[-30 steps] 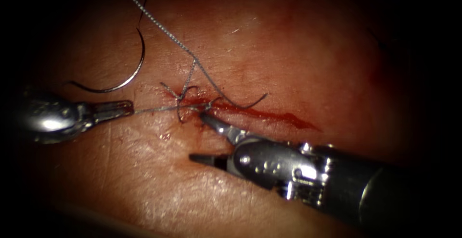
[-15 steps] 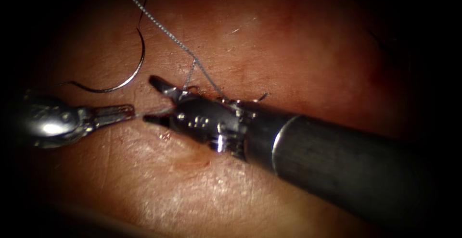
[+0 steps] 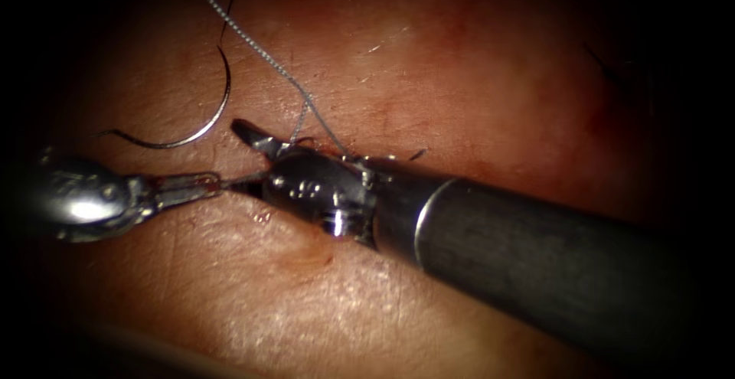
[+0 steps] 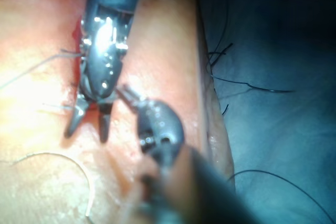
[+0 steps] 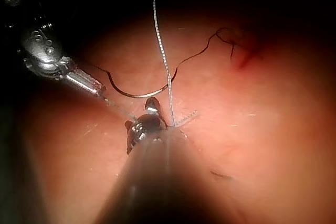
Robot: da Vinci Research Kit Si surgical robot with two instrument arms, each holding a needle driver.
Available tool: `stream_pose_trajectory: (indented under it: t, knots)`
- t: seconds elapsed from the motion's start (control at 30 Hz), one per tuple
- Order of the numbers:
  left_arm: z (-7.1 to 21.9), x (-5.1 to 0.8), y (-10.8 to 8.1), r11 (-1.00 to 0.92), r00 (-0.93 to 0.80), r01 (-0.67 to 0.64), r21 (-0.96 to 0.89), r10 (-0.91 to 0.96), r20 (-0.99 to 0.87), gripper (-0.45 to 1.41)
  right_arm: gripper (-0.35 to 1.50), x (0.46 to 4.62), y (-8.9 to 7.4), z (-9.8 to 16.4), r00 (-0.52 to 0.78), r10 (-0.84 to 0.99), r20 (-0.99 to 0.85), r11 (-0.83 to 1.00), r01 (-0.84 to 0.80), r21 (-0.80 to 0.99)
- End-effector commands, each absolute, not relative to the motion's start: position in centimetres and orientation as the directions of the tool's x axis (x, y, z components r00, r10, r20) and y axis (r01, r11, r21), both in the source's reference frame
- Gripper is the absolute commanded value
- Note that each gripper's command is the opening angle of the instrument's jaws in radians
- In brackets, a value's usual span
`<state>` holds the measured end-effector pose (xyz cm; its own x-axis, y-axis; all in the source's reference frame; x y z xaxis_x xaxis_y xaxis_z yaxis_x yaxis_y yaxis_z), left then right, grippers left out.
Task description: Wound Closure
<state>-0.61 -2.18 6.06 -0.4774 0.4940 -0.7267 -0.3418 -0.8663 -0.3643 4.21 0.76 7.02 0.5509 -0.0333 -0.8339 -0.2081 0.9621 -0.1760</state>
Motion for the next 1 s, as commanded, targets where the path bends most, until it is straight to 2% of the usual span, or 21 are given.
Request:
stream_pose_trajectory:
  t: [0.03,0.07,0.1,0.13,0.17,0.53,0.57,0.6,0.67,0.83,0.87,1.0]
  knots:
    - [6.1,-0.61,-2.3,-0.865,-0.479,-0.341,-0.368,0.497,-0.724,-0.45,1.43,4.32,0.7,7.0,0.548,-0.042,-0.835,0.963,-0.200,-0.180]
    - [6.1,-0.62,-2.3,-0.865,-0.479,-0.341,-0.368,0.497,-0.724,-0.45,1.31,4.32,0.7,7.0,0.550,-0.054,-0.834,0.964,-0.189,-0.187]
    - [6.1,-0.62,-2.3,-0.865,-0.479,-0.341,-0.368,0.497,-0.724,-0.45,0.96,4.31,0.7,7.0,0.546,-0.061,-0.835,0.968,-0.172,-0.183]
    - [6.1,-0.62,-2.3,-0.865,-0.479,-0.341,-0.368,0.497,-0.724,-0.45,0.10,4.30,0.7,7.0,0.542,-0.080,-0.837,0.972,-0.143,-0.186]
    - [6.1,-0.62,-2.3,-0.865,-0.479,-0.341,-0.368,0.497,-0.724,-0.45,-0.35,4.29,0.6,7.0,0.543,-0.092,-0.835,0.974,-0.126,-0.189]
    - [6.1,-0.58,-2.3,-0.866,-0.479,-0.338,-0.369,0.495,-0.725,-0.45,-0.35,4.19,0.6,6.9,0.572,-0.131,-0.809,0.970,-0.094,-0.224]
    - [6.1,-0.56,-2.3,-0.866,-0.479,-0.335,-0.370,0.495,-0.725,-0.45,-0.21,4.21,0.6,6.9,0.557,-0.125,-0.821,0.973,-0.094,-0.211]
    - [6.1,-0.55,-2.3,-0.866,-0.477,-0.335,-0.370,0.495,-0.727,-0.45,0.47,4.22,0.6,6.9,0.552,-0.099,-0.828,0.966,-0.145,-0.212]
    - [6.1,-0.51,-2.2,-0.867,-0.474,-0.333,-0.371,0.494,-0.729,-0.45,1.47,4.20,0.6,6.8,0.529,-0.041,-0.848,0.950,-0.243,-0.197]
    - [6.1,-0.32,-2.2,-0.865,-0.469,-0.343,-0.365,0.495,-0.731,-0.45,1.48,3.89,0.3,6.6,0.483,0.008,-0.876,0.964,-0.236,-0.121]
    - [6.1,-0.17,-2.1,-0.861,-0.463,-0.361,-0.359,0.499,-0.733,-0.45,1.48,3.61,0.1,6.5,0.494,0.011,-0.869,0.962,-0.243,-0.126]
    - [6.1,-0.01,-2.0,-0.856,-0.457,-0.375,-0.355,0.504,-0.733,-0.45,1.48,3.27,-0.1,6.3,0.509,0.009,-0.861,0.960,-0.245,-0.134]
